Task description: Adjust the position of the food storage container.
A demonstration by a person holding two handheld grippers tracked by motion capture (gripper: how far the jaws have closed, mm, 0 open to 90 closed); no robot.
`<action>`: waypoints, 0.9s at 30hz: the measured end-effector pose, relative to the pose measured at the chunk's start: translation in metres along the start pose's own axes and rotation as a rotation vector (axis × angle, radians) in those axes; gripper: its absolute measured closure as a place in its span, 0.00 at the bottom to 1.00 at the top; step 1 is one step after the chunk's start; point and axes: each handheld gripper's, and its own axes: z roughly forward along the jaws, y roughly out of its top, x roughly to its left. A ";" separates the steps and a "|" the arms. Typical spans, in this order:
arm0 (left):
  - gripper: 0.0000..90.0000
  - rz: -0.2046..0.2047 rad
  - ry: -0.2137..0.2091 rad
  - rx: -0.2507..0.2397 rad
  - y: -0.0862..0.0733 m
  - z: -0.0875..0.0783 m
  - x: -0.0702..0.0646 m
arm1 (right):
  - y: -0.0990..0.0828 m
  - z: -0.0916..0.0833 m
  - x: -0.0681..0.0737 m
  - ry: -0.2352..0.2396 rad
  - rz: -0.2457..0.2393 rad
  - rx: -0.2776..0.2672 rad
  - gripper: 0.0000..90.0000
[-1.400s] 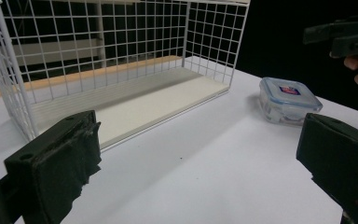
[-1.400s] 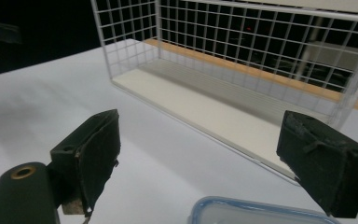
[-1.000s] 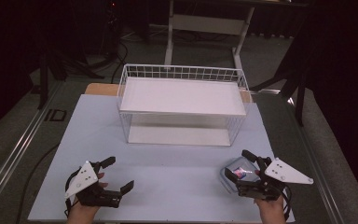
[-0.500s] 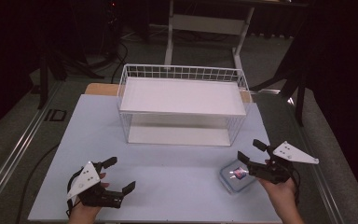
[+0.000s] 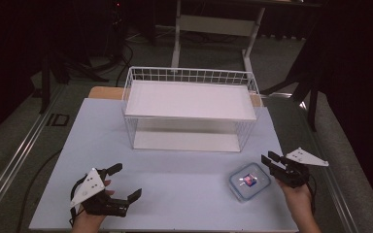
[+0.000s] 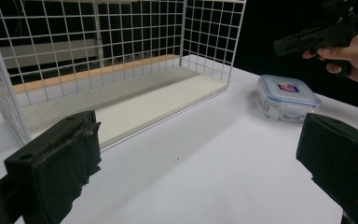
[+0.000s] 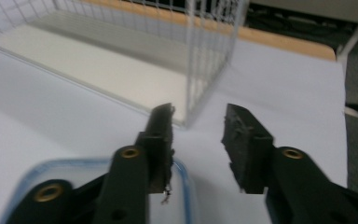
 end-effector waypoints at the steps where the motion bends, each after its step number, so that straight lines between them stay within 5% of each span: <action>1: 0.01 0.000 -0.001 0.000 0.000 0.000 0.000 | -0.006 0.001 -0.005 -0.007 0.005 0.031 0.86; 6: 0.01 0.002 -0.001 0.002 0.000 0.000 0.000 | -0.020 0.002 -0.010 -0.024 -0.007 0.090 0.99; 14: 0.01 0.003 -0.002 0.003 0.000 0.000 -0.001 | -0.046 -0.003 -0.020 -0.049 0.025 0.161 1.00; 27: 0.01 0.007 -0.003 0.009 0.000 0.002 -0.001 | -0.066 0.000 -0.005 0.069 -0.004 0.266 1.00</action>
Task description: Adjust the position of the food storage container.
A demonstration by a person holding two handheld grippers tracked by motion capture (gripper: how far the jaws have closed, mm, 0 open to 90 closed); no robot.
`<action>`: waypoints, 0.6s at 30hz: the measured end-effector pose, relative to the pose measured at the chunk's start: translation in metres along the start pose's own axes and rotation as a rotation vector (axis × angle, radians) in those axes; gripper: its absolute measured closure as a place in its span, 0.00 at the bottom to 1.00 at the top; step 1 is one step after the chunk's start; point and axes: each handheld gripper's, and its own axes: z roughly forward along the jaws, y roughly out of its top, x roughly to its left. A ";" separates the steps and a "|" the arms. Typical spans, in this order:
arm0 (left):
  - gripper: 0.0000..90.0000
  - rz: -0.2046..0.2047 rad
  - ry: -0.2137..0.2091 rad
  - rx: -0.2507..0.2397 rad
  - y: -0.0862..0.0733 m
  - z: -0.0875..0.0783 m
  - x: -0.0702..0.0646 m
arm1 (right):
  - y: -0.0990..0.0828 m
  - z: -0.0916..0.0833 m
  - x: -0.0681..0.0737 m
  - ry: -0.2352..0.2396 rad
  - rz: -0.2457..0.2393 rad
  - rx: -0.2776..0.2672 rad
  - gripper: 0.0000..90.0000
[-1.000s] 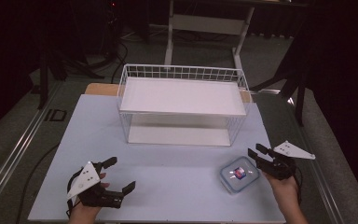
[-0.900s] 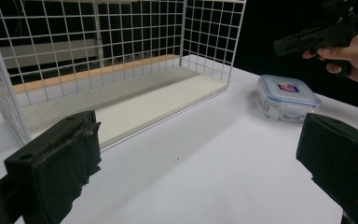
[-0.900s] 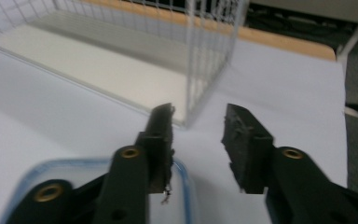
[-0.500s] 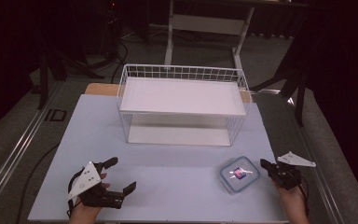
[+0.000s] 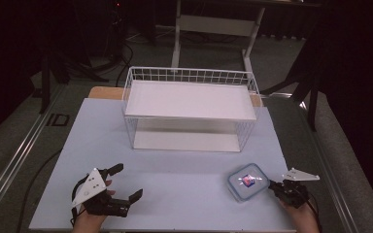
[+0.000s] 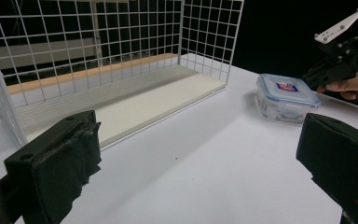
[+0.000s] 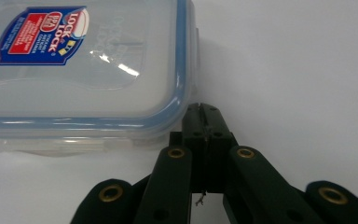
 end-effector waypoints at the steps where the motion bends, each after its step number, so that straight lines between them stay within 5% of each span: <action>1: 0.01 -0.001 0.000 0.000 0.000 0.000 0.000 | 0.000 0.000 0.001 0.009 0.000 0.004 1.00; 18: 0.01 0.001 -0.002 0.009 -0.001 0.002 -0.001 | 0.023 0.022 0.058 0.224 -0.070 0.038 1.00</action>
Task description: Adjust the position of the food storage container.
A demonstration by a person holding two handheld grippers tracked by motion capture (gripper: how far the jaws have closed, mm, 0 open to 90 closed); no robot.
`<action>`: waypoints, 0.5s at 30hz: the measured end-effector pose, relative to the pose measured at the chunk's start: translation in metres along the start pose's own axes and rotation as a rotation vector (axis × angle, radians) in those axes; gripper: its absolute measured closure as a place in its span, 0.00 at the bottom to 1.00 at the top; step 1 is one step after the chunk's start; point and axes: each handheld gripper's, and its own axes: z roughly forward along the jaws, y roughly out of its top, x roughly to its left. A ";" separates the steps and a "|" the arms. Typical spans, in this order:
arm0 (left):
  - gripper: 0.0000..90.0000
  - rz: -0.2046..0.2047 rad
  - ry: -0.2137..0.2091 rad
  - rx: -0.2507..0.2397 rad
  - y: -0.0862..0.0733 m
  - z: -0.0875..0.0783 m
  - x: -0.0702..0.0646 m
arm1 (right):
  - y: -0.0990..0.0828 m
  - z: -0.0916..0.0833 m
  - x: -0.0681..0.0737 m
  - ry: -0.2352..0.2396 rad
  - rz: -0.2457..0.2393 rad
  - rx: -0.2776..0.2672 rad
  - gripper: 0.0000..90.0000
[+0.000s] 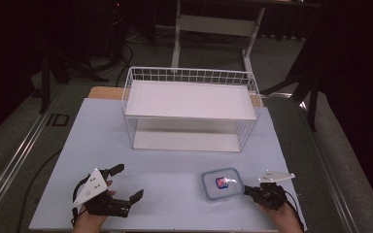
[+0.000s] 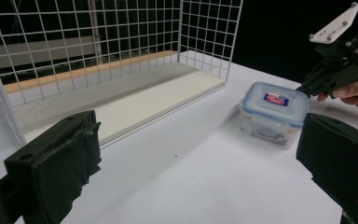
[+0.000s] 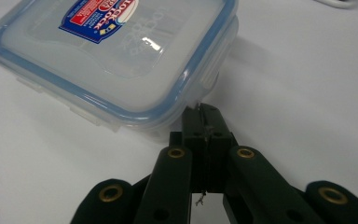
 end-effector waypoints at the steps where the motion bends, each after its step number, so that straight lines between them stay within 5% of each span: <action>1: 0.01 0.001 0.002 0.001 0.000 0.000 0.000 | 0.002 0.003 0.002 0.012 0.004 -0.001 1.00; 15: 0.01 0.000 -0.005 0.004 0.000 0.000 -0.001 | 0.030 0.036 0.040 0.102 -0.108 0.029 1.00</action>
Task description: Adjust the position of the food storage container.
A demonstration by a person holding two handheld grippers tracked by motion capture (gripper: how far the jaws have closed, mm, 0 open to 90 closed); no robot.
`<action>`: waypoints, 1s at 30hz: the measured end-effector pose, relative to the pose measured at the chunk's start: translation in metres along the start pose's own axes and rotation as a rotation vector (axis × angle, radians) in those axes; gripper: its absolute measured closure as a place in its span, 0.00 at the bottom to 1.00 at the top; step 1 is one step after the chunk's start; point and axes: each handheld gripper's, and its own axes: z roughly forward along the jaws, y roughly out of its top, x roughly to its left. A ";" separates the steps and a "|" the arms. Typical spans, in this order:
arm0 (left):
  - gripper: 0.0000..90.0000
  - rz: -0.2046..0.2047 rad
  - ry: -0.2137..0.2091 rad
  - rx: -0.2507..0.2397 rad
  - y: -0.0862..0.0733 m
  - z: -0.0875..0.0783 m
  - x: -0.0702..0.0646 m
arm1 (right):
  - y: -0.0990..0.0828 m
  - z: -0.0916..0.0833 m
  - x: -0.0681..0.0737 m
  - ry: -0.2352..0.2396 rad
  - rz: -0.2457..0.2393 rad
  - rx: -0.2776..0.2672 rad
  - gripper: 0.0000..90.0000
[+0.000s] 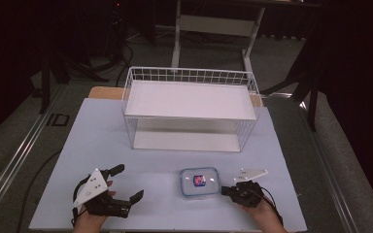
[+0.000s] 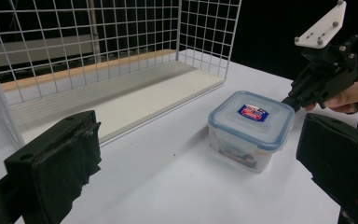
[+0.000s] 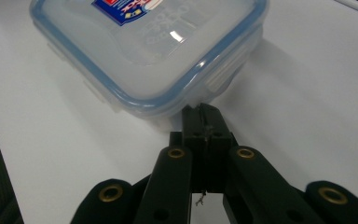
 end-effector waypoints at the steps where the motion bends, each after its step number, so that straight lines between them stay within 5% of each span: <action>1: 0.01 -0.001 0.000 0.000 0.000 0.000 0.000 | 0.001 0.001 0.001 0.005 -0.006 0.003 1.00; 6: 0.01 0.002 -0.002 0.003 0.000 0.000 0.000 | 0.003 0.000 -0.004 -0.049 0.002 0.008 1.00; 30: 0.01 0.001 -0.008 0.016 -0.001 0.001 -0.001 | 0.026 0.028 0.007 -0.002 -0.007 0.007 1.00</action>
